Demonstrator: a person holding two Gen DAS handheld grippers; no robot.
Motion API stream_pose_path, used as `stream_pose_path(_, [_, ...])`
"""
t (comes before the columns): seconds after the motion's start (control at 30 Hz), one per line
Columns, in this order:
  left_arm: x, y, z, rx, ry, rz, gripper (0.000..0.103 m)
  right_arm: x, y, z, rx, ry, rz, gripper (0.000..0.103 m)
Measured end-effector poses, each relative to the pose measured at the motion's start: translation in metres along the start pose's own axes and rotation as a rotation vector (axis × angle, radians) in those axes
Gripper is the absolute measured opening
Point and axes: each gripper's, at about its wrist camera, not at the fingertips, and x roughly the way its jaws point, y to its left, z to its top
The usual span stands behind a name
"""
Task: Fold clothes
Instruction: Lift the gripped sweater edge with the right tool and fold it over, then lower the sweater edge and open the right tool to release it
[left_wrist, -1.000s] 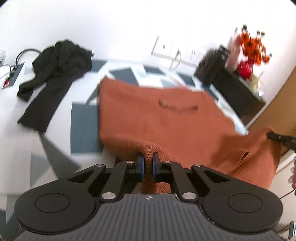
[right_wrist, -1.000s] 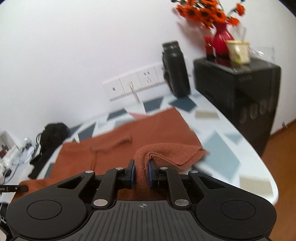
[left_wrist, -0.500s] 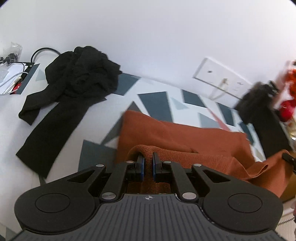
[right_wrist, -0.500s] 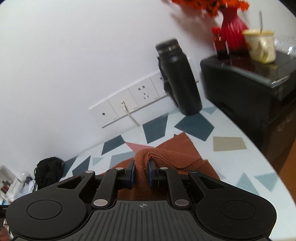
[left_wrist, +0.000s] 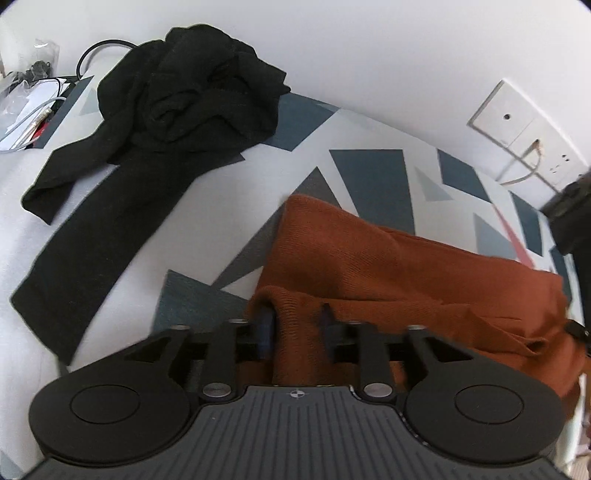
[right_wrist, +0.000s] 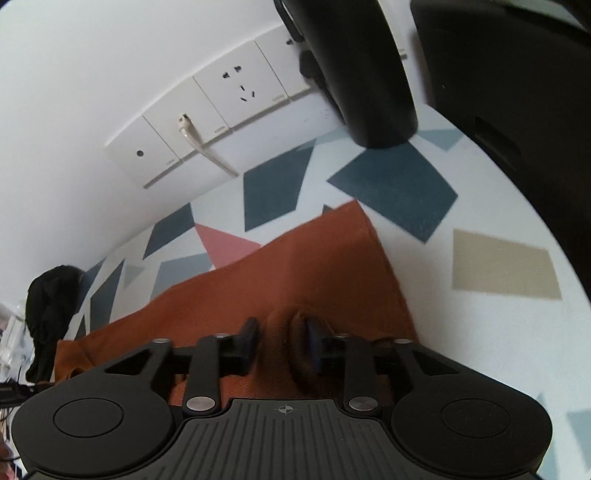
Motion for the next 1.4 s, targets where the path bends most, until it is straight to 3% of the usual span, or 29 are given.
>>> stream_pose_path(0.03, [-0.008,0.003,0.002,0.004,0.0,-0.001,0.071,-0.005,-0.002,0.003,-0.003,-0.012,-0.003,0.059])
stream_pose_path(0.07, [-0.018,0.004,0.001,0.02,-0.018,0.013,0.076,-0.01,-0.003,0.005,-0.006,-0.024,-0.006,0.06])
stream_pose_path(0.2, [-0.057,0.005,-0.006,0.104,-0.071,0.046,0.076,-0.034,-0.016,0.005,0.025,-0.056,0.006,0.059])
stream_pose_path(0.3, [-0.069,-0.011,-0.027,0.24,-0.084,0.066,0.076,-0.05,-0.015,-0.01,-0.019,-0.066,-0.022,0.059])
stream_pose_path(0.33, [-0.068,-0.017,-0.035,0.285,-0.088,0.091,0.075,-0.056,-0.013,-0.017,-0.043,-0.069,-0.035,0.059])
stream_pose_path(0.47, [-0.049,-0.026,-0.056,0.311,-0.065,0.147,0.043,-0.076,-0.002,-0.053,-0.161,-0.074,-0.106,0.058])
stream_pose_path(0.57, [-0.039,-0.024,-0.061,0.282,-0.071,0.137,0.037,-0.081,0.007,-0.078,-0.193,-0.039,-0.136,0.058])
stream_pose_path(0.77, [-0.035,-0.016,-0.056,0.243,-0.077,0.062,0.02,-0.078,0.009,-0.09,0.001,-0.07,-0.052,0.056])
stream_pose_path(0.93, [-0.036,-0.012,-0.053,0.257,-0.084,0.023,0.016,-0.056,-0.007,-0.089,0.224,-0.026,-0.033,0.055])
stream_pose_path(0.97, [-0.038,-0.011,-0.051,0.257,-0.086,0.014,0.016,-0.055,-0.008,-0.089,0.254,-0.032,-0.024,0.051])
stream_pose_path(1.03, [-0.04,-0.009,-0.045,0.249,-0.08,-0.008,0.014,-0.056,-0.008,-0.088,0.289,-0.057,0.018,0.011])
stream_pose_path(1.2, [-0.046,-0.01,-0.019,0.27,-0.108,-0.071,0.012,-0.068,0.008,-0.064,0.252,-0.212,0.061,0.006])
stream_pose_path(1.4, [-0.013,-0.021,0.031,0.297,-0.157,-0.041,0.01,-0.031,0.028,-0.001,0.2,-0.254,0.029,0.001])
